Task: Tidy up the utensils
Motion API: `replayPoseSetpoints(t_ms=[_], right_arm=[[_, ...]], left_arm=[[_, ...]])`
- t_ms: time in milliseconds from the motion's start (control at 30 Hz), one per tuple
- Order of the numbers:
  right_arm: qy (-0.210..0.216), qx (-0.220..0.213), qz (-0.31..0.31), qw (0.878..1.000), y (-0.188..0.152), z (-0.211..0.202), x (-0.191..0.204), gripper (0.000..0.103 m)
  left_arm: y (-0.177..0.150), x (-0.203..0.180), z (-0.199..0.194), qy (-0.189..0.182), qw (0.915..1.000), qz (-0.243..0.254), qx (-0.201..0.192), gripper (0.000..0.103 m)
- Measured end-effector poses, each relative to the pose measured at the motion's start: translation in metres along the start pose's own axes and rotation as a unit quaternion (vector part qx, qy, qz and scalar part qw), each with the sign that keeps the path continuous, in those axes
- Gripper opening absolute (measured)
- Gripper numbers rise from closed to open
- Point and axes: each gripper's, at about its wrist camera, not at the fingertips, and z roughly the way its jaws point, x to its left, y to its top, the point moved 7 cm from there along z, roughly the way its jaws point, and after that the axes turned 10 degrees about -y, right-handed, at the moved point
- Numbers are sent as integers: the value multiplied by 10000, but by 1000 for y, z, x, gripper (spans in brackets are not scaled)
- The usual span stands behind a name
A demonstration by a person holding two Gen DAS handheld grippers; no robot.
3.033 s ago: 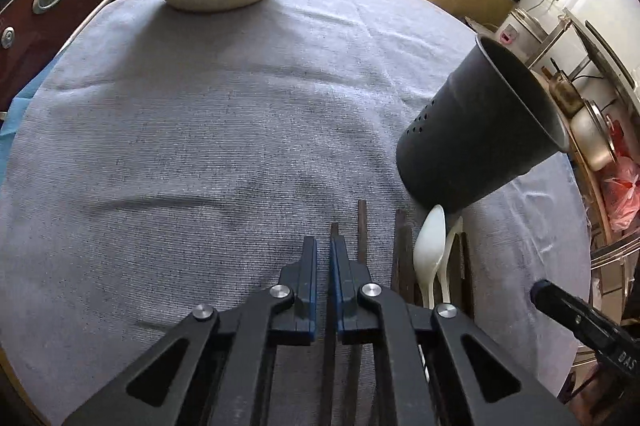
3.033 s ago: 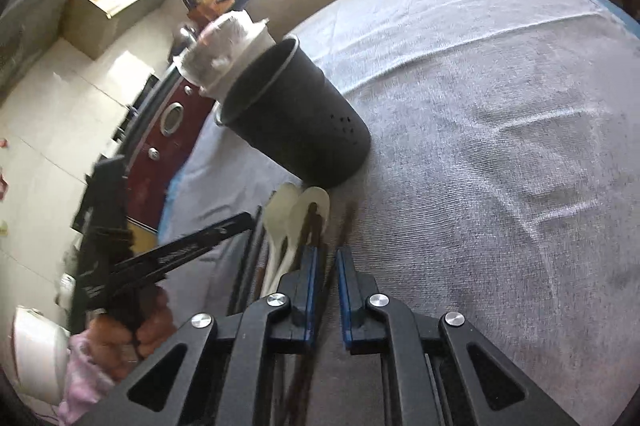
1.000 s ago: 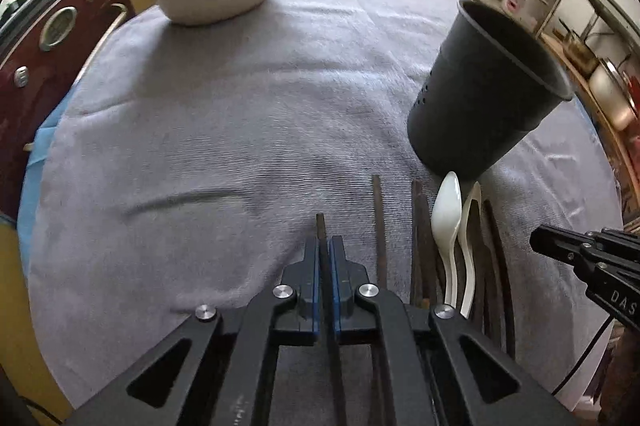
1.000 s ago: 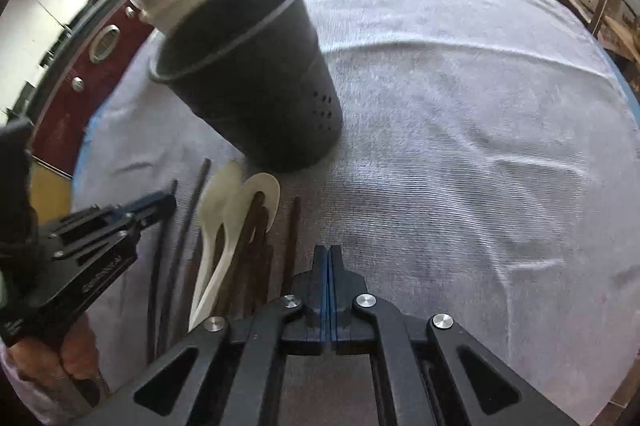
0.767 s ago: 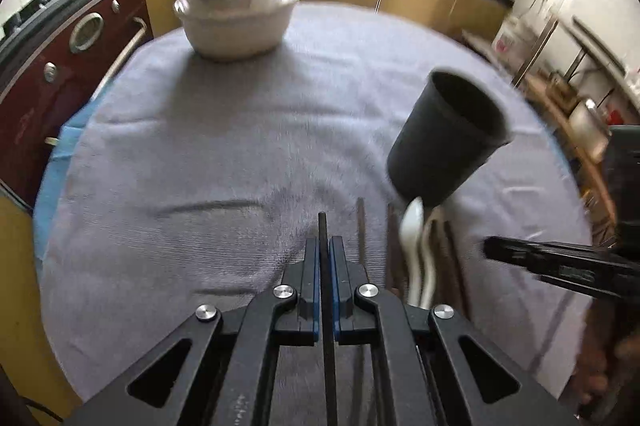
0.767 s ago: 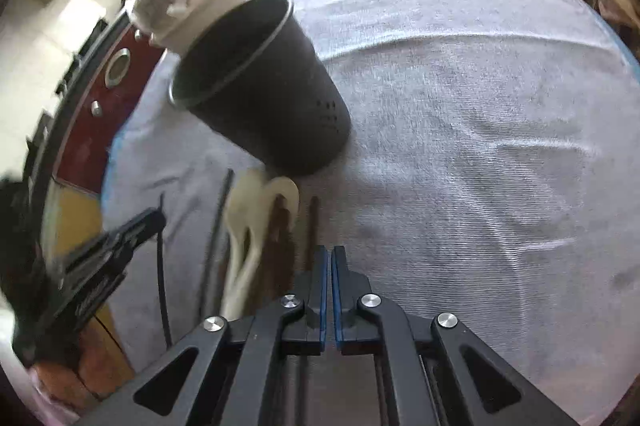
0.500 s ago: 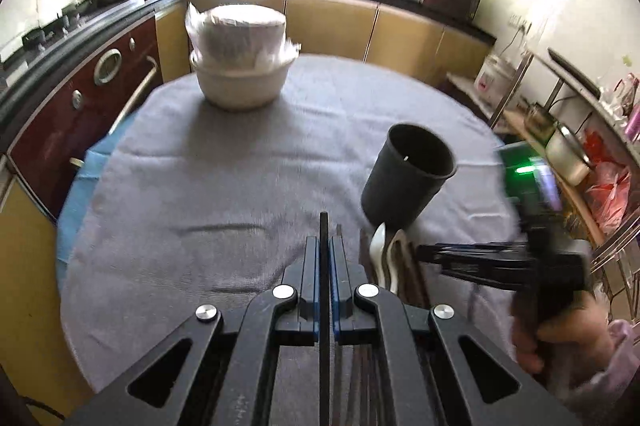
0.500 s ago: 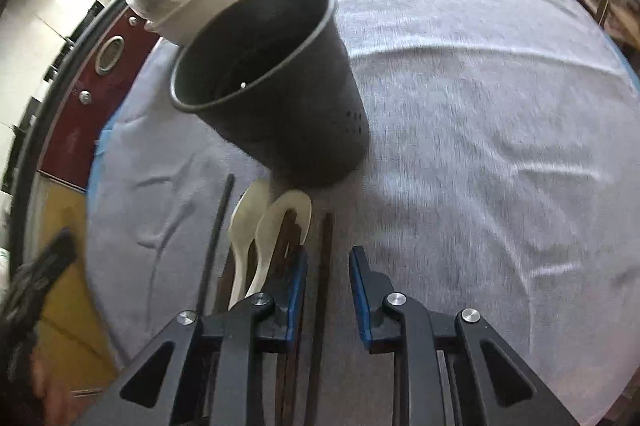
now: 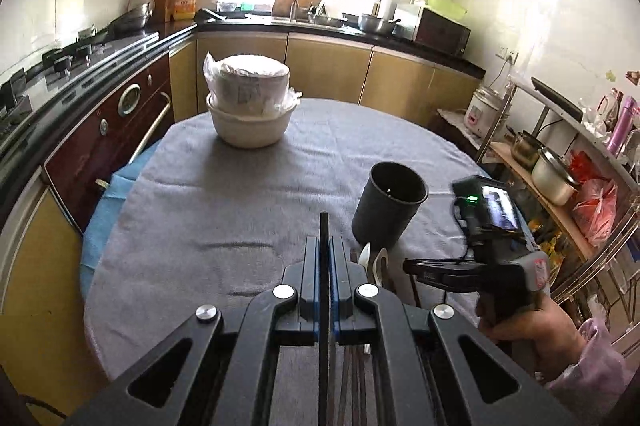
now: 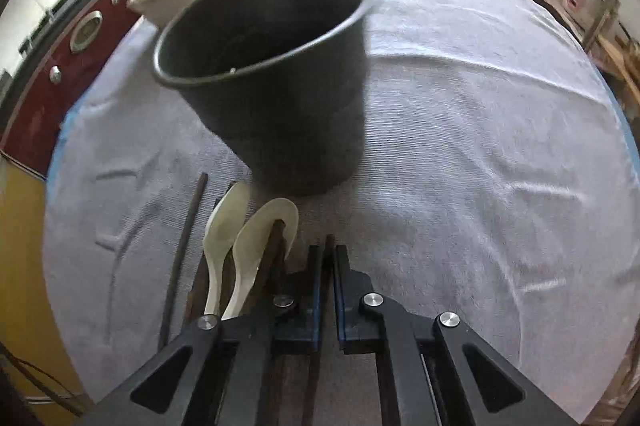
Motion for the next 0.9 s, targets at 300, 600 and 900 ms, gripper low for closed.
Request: replayPoseSetpoints(t_ms=[300, 600, 900], right_arm=[[783, -1195, 414, 9889, -11, -98, -29, 5], [907, -2335, 579, 9664, -7, -206, -59, 5], [936, -2789, 735, 9529, 9, -242, -64, 5]], left_arm=[[25, -26, -35, -72, 9985, 269, -476, 4], [54, -49, -43, -55, 9957, 525, -756, 4], [78, -66, -36, -135, 9953, 670, -687, 4]])
